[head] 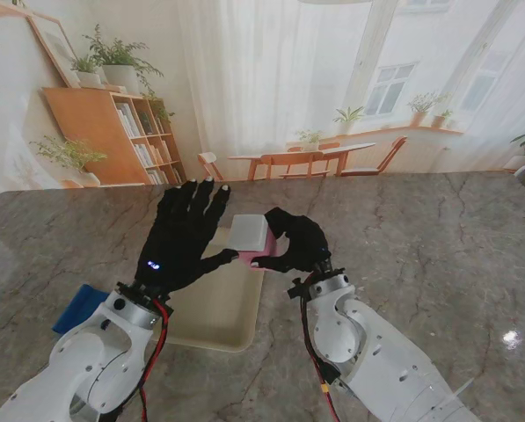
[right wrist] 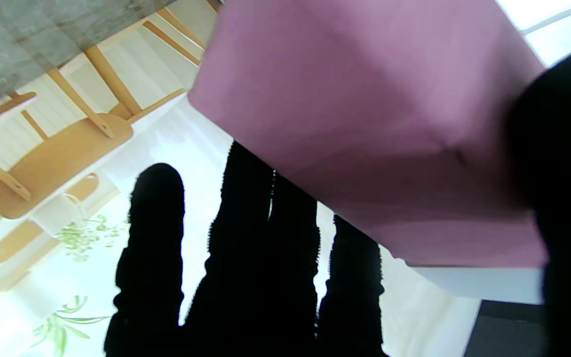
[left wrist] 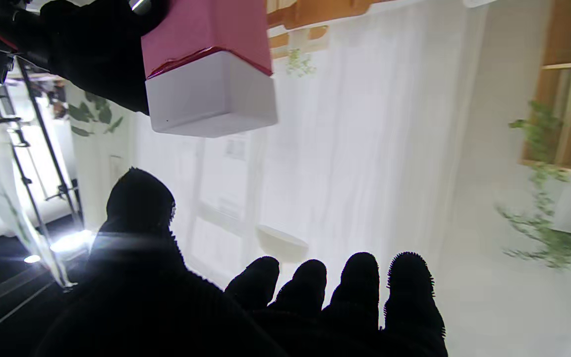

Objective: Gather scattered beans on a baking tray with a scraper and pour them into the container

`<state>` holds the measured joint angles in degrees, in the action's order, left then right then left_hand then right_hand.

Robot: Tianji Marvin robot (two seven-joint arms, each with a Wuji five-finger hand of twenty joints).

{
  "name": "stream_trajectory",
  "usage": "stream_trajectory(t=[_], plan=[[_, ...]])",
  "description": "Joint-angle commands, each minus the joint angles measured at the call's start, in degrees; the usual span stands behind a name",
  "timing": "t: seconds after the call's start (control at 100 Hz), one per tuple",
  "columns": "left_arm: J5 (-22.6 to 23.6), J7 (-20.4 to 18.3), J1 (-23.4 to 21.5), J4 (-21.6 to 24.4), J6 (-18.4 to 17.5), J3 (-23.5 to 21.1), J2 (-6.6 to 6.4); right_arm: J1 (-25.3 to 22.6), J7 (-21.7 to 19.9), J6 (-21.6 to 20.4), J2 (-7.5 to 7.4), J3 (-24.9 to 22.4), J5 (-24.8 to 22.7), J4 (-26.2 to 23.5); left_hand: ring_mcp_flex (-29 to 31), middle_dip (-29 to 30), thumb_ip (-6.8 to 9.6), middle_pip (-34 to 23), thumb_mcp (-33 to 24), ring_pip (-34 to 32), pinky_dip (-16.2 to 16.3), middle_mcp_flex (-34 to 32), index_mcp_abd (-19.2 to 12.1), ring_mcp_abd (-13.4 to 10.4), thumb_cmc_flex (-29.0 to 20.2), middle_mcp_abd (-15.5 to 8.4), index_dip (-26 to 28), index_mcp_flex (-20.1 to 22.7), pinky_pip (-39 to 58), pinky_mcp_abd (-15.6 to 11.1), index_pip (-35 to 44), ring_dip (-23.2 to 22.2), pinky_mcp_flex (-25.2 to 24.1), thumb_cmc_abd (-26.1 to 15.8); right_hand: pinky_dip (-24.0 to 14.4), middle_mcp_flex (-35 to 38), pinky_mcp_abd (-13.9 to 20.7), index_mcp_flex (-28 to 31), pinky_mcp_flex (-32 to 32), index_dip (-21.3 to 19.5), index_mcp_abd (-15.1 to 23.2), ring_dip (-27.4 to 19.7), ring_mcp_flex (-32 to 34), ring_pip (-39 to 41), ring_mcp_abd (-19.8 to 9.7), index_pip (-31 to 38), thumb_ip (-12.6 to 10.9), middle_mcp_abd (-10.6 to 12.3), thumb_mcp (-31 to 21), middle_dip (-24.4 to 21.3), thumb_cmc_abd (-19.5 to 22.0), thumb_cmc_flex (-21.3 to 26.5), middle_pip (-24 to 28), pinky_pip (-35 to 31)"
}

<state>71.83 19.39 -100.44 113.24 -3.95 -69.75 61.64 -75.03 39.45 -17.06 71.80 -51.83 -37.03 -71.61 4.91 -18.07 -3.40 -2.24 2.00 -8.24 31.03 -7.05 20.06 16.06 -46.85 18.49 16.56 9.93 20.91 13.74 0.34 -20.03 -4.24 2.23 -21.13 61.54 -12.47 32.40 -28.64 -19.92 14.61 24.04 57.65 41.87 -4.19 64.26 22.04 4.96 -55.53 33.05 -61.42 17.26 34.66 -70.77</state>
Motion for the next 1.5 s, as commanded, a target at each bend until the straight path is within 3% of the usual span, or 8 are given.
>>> stream_trajectory(t=[0.0,0.1,0.25,0.38,0.56,0.76,1.09,1.49], plan=[[-0.57,-0.02,-2.46,0.46,0.85,-0.85,-0.08,-0.45,-1.6,0.83,0.07,-1.01,1.07,-0.48,-0.23,0.39,1.82,-0.12,-0.28,1.38,0.2,-0.16,1.4,-0.62,1.06,-0.27,-0.6,-2.01,-1.29,1.17,-0.63,0.97,-1.02,-3.29,-0.35,5.08,0.77,3.39,0.28,-2.93,13.27,0.74,0.81,1.54,-2.31,9.86,-3.72,9.24,-12.57,3.23,13.28,11.57,9.3,-0.47],[-1.32,-0.69,-5.43,1.1,2.39,-3.56,0.16,-1.01,-3.26,2.0,-0.06,-2.47,2.66,-0.85,1.09,0.3,1.83,-0.4,-0.22,1.64,1.35,-2.18,0.58,-1.36,0.84,-1.27,1.21,-2.05,-0.55,0.85,0.19,1.42,-1.01,-4.89,-0.34,4.88,0.97,3.3,0.4,-2.97,13.77,0.7,0.52,1.5,-2.41,10.21,-3.8,9.37,-12.33,3.13,13.69,11.66,9.37,-0.43],[-3.32,-2.6,-8.28,0.59,4.5,-6.49,0.44,-1.65,-5.83,4.18,-0.27,-4.77,5.22,-0.91,3.8,-0.26,1.68,-0.94,0.11,2.12,1.93,-6.36,-1.38,-2.43,-0.4,-2.52,8.59,-1.88,-1.1,0.46,3.88,1.95,-0.05,-6.66,-0.37,4.29,1.12,2.72,0.79,-2.75,14.02,0.55,0.02,1.32,-2.46,10.6,-3.9,9.66,-11.57,2.91,14.62,11.9,9.49,-0.41],[-3.37,-6.23,-9.73,0.09,7.55,-7.71,0.33,-1.57,-8.28,5.71,-0.47,-6.32,7.32,0.04,4.78,-0.38,1.65,-0.86,0.01,2.87,1.77,-8.41,-4.12,-2.53,-2.01,-2.85,10.59,1.99,-2.23,0.93,4.89,2.59,0.4,-6.67,-0.45,3.87,1.18,2.32,1.02,-2.44,14.46,0.39,-0.38,1.15,-2.45,10.79,-3.87,9.96,-10.68,2.56,15.53,12.11,9.52,-0.47],[-2.05,-11.17,-11.24,-0.28,11.55,-8.06,0.0,-0.28,-11.63,5.99,-0.83,-7.44,9.54,3.97,5.97,-0.28,1.53,-1.07,0.1,3.01,1.26,-10.36,-4.98,-2.42,-3.04,-2.98,11.23,3.91,-3.71,1.68,4.88,3.21,1.14,-6.17,-0.51,3.33,1.36,1.76,1.4,-2.1,14.79,0.09,-0.85,0.79,-2.47,10.96,-3.82,10.27,-9.76,2.26,16.54,12.3,9.55,-0.46],[-4.43,-8.94,-11.19,-2.39,13.83,-6.93,0.4,2.63,-14.13,2.47,-0.82,-6.5,11.61,11.07,6.19,-0.13,1.54,-0.88,0.16,3.02,1.35,-10.21,-5.18,-2.27,-3.29,-2.94,11.36,3.82,-4.76,1.95,4.35,3.42,1.77,-6.48,-0.68,2.62,1.74,0.92,1.75,-1.54,15.89,-0.18,-1.4,0.8,-2.96,11.43,-3.79,10.99,-8.47,1.62,17.91,12.43,9.85,-0.55],[-6.1,-7.49,-10.89,-3.32,13.53,-6.84,0.65,6.55,-15.34,-2.17,-0.46,-3.35,12.36,19.41,6.35,-0.15,1.52,-0.88,0.19,2.83,2.13,-9.87,-5.08,-2.74,-3.85,-3.17,11.72,3.78,-5.28,1.66,4.18,3.3,2.18,-6.68,-0.76,0.5,1.77,-1.21,2.28,-1.68,18.5,-0.98,-3.0,0.03,-2.8,13.28,-2.95,12.54,-7.15,1.17,19.79,12.71,10.62,-0.24],[-7.25,-7.44,-10.33,-3.91,12.75,-6.71,0.71,8.02,-17.06,-3.97,-0.75,-1.59,12.29,24.51,6.75,-0.22,1.51,-0.93,0.17,2.73,2.86,-9.89,-5.17,-3.03,-4.42,-3.37,12.07,4.08,-5.31,1.51,4.23,3.17,2.38,-6.55,-0.81,0.11,1.95,-1.76,2.29,-5.51,18.99,-1.73,-3.2,-1.12,-2.66,13.16,-2.09,12.76,-7.92,0.32,18.36,11.71,10.16,-0.11]])
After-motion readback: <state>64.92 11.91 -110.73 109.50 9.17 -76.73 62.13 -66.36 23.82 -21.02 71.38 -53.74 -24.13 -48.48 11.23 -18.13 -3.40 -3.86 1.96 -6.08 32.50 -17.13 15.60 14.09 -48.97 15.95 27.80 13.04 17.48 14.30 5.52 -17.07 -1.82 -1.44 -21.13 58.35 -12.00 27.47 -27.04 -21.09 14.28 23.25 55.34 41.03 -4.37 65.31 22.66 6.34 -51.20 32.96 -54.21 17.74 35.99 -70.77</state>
